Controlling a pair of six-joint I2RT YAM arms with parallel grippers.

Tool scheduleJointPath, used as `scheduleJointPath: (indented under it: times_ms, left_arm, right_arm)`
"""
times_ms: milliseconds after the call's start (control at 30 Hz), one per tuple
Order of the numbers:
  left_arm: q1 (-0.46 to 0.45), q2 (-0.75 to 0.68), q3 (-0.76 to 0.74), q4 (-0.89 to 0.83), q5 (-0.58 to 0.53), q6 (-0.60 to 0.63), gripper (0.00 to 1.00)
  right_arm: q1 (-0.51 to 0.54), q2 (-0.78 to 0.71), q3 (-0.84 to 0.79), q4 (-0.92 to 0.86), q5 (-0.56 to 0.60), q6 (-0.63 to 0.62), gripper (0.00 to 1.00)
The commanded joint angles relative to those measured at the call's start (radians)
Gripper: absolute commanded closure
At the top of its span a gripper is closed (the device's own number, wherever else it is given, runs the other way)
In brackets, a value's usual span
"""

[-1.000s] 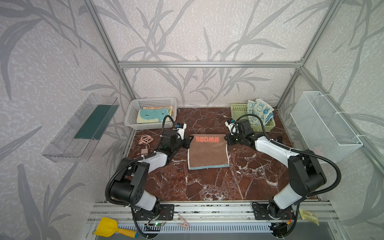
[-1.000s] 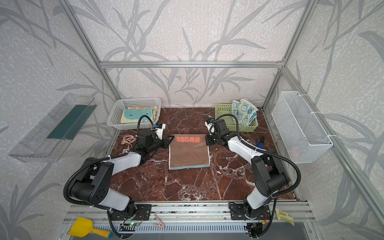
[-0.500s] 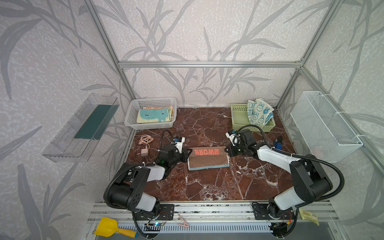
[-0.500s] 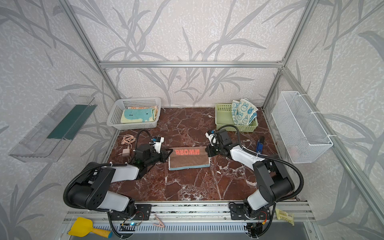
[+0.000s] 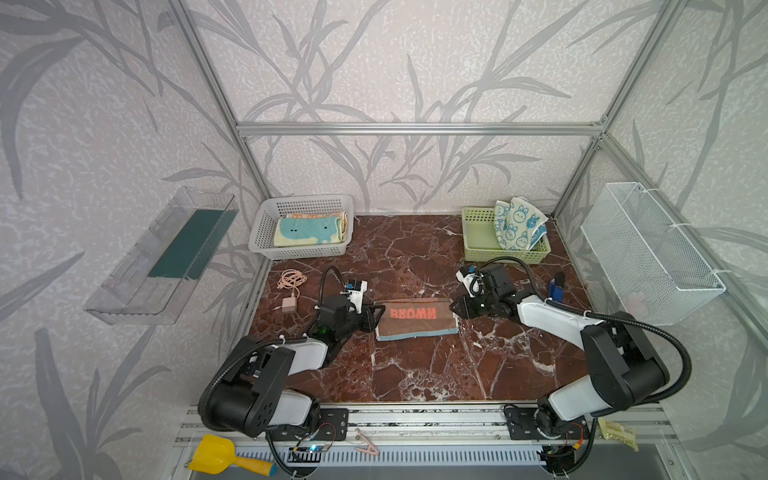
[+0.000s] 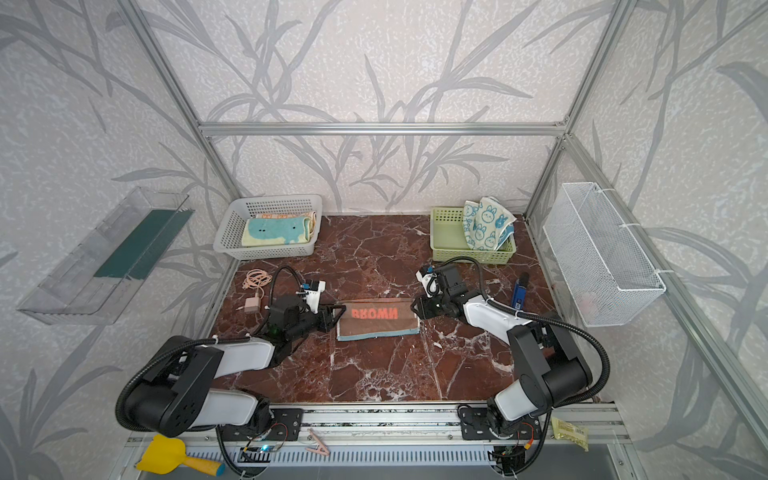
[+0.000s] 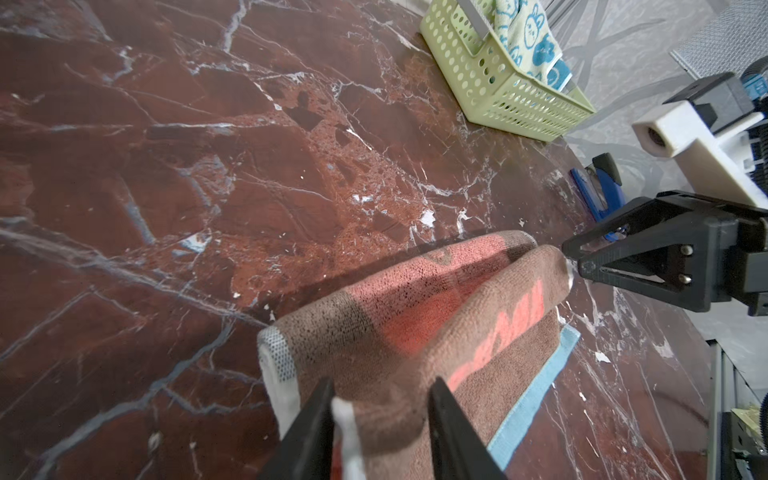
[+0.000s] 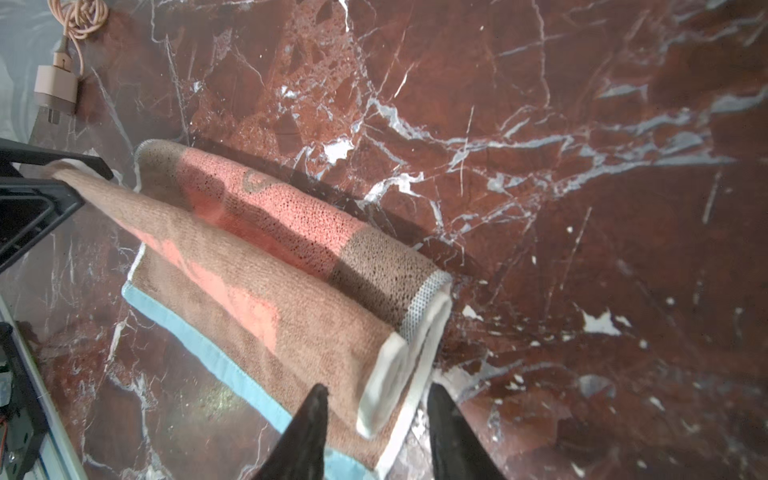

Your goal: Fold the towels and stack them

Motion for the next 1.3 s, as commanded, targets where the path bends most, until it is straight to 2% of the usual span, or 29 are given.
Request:
scheduleJointPath:
  times_ms: [0,100,200,300,400,533,733,867,1033,1133,1267]
  left_arm:
    - [-0.015,-0.109,-0.020,-0.110,-0.029,0.010,0.59]
    - [-0.025,-0.228,-0.030,-0.231,-0.064,0.032,0.59]
    - [-0.030,-0.357,-0.034,-0.330,-0.103,0.039,0.58]
    - [-0.035,-0.463,-0.024,-0.401,-0.151,0.034,0.58]
    - [-0.035,-0.491,0.018,-0.475,-0.198,-0.004,0.56]
    - [-0.033,-0.400,0.130,-0.621,-0.225,-0.132,0.55]
    - [-0.020,-0.208,0.252,-0.771,-0.169,-0.265,0.47]
    - [-0.001,-0.135,0.244,-0.736,-0.122,-0.329,0.36]
    - [0.007,-0.041,0.258,-0.741,-0.025,-0.351,0.35]
    - [0.015,0.020,0.282,-0.799,0.046,-0.356,0.35]
    - [0.017,0.086,0.251,-0.717,0.122,-0.402,0.35]
  right_arm:
    - [-0.002,-0.099,-0.002,-0.116,0.011,-0.011,0.56]
    - [-0.003,-0.134,0.010,-0.157,0.063,-0.022,0.56]
    - [-0.003,-0.106,0.066,-0.179,0.089,-0.023,0.55]
    - [-0.002,-0.024,0.140,-0.183,0.054,-0.008,0.56]
    - [0.007,0.078,0.220,-0.203,0.006,0.012,0.55]
    - [0.065,0.168,0.309,-0.273,0.016,-0.002,0.56]
    - [0.178,0.179,0.324,-0.387,0.101,-0.042,0.55]
    - [0.190,0.155,0.264,-0.413,0.177,-0.037,0.48]
    - [0.186,0.186,0.241,-0.429,0.199,-0.056,0.48]
    - [0.185,0.260,0.260,-0.452,0.186,-0.061,0.53]
    - [0.186,0.276,0.245,-0.430,0.188,-0.047,0.60]
